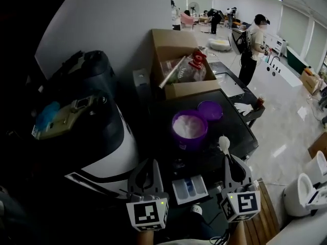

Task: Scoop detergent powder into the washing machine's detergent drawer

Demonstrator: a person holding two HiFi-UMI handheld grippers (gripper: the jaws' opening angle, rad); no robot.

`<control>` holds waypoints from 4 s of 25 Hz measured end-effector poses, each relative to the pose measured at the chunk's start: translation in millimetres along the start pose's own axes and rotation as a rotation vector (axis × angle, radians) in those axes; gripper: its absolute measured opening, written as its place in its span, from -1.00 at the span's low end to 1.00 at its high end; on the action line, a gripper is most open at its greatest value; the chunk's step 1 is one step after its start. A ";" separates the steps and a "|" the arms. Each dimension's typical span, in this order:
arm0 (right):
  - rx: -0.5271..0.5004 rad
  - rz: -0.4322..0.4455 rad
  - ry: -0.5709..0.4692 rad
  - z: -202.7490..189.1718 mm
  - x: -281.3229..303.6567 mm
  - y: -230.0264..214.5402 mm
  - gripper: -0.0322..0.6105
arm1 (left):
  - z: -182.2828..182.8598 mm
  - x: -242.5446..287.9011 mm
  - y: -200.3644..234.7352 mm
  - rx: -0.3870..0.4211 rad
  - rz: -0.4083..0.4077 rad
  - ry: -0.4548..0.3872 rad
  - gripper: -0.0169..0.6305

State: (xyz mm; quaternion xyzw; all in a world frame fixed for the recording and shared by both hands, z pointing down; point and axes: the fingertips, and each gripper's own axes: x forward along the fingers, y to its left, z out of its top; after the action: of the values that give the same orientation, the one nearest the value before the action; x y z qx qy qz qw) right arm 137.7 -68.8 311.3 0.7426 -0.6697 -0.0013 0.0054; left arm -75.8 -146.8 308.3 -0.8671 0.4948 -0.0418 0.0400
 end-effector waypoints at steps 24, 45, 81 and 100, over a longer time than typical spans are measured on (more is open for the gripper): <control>-0.066 0.368 0.236 -40.2 139.6 -21.8 -0.83 | -13.4 71.1 -11.8 0.039 0.241 0.116 -0.90; -0.191 0.479 0.636 -95.6 213.2 9.4 -0.83 | -47.3 127.3 26.7 -0.003 0.179 0.182 -0.90; -0.332 0.650 0.949 -136.2 230.5 27.5 -0.84 | -67.7 150.4 33.1 -0.034 0.120 0.216 -0.90; -0.104 0.813 1.074 -140.2 219.0 37.6 -0.84 | -74.2 144.3 42.7 -0.046 0.132 0.222 -0.90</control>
State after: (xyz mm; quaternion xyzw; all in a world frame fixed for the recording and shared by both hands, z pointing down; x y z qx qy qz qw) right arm 124.2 -289.6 453.0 0.3279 -0.7993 0.3378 0.3735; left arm -47.5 -294.8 382.0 -0.8234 0.5529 -0.1235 -0.0323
